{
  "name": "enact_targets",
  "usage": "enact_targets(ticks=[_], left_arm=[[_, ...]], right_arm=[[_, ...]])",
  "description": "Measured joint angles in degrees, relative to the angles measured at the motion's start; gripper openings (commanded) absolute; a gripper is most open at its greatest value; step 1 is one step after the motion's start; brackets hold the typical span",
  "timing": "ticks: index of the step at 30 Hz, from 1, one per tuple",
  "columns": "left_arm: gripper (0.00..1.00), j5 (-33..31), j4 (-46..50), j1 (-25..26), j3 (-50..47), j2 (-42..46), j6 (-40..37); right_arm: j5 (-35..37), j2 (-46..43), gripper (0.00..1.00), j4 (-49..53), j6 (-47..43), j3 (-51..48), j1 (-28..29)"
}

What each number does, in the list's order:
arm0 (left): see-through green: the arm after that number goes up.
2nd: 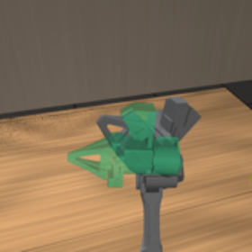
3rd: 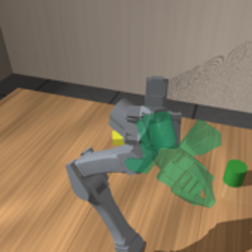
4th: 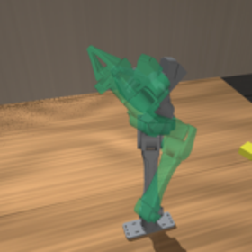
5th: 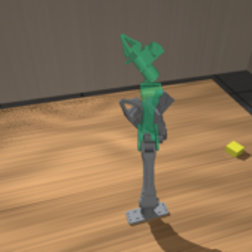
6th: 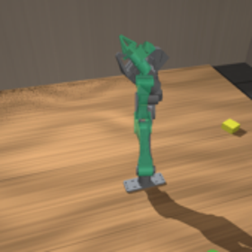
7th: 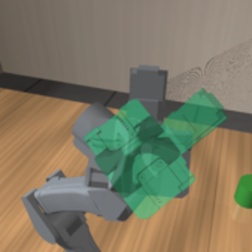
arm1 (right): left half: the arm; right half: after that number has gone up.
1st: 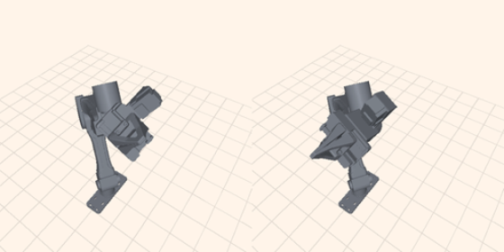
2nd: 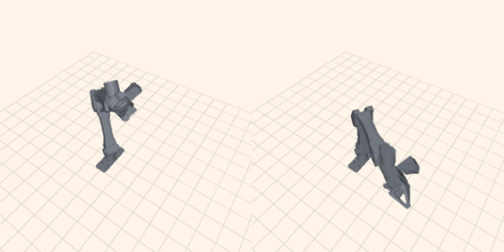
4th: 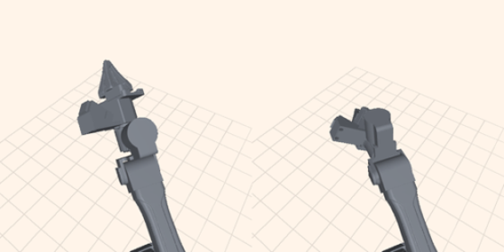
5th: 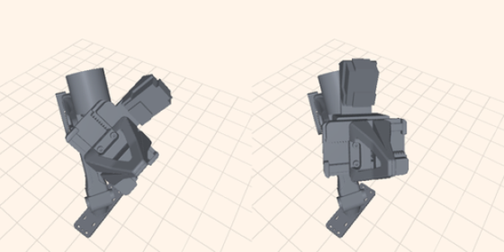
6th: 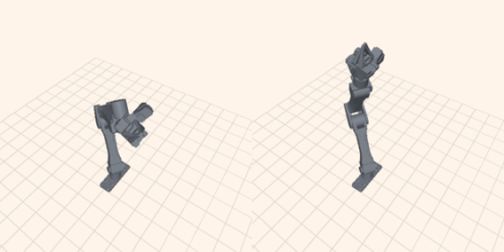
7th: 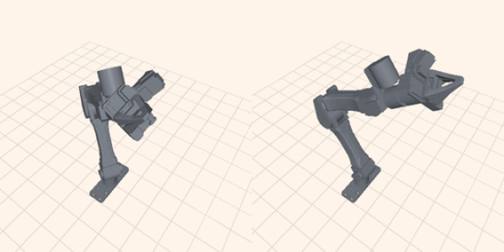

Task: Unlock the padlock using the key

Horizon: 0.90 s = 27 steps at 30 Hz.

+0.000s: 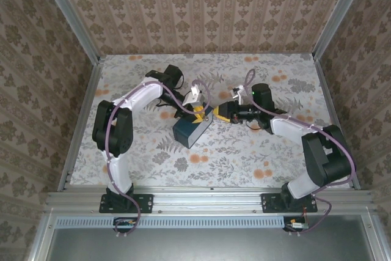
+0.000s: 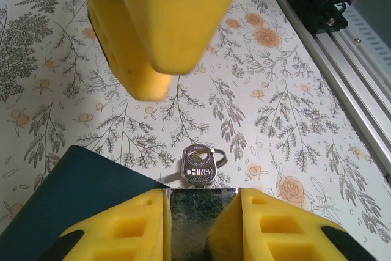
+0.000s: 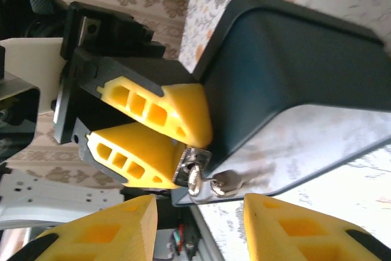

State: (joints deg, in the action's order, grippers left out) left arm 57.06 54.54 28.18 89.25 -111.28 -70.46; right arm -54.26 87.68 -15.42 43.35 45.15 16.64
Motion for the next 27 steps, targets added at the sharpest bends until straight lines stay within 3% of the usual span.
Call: enact_targets(ticks=[3,7,13,22,27], left_arm=[[0.15,0.04,0.31,-0.33,0.07,-0.11,-0.04],[0.15,0.2,3.04,-0.79,1.64,-1.33,-0.46],[0.15,0.26,5.68,-1.25,3.3,-2.36,-1.53],[0.15,1.25,5.53,-1.29,3.3,-2.36,-1.57],[0.15,1.55,5.6,-1.29,3.52,-2.89,-1.7]], right_arm=[[2.99,-1.46,0.38,5.38,-8.33,0.02,0.44],[13.94,-7.56,0.41,7.06,-22.49,-3.98,4.52],[28.33,-12.46,0.41,-4.07,-41.31,-11.47,9.84],[33.0,-4.55,0.37,-22.71,-63.67,-13.16,14.56],[34.47,-1.38,0.34,-25.9,-71.41,-13.09,16.9]])
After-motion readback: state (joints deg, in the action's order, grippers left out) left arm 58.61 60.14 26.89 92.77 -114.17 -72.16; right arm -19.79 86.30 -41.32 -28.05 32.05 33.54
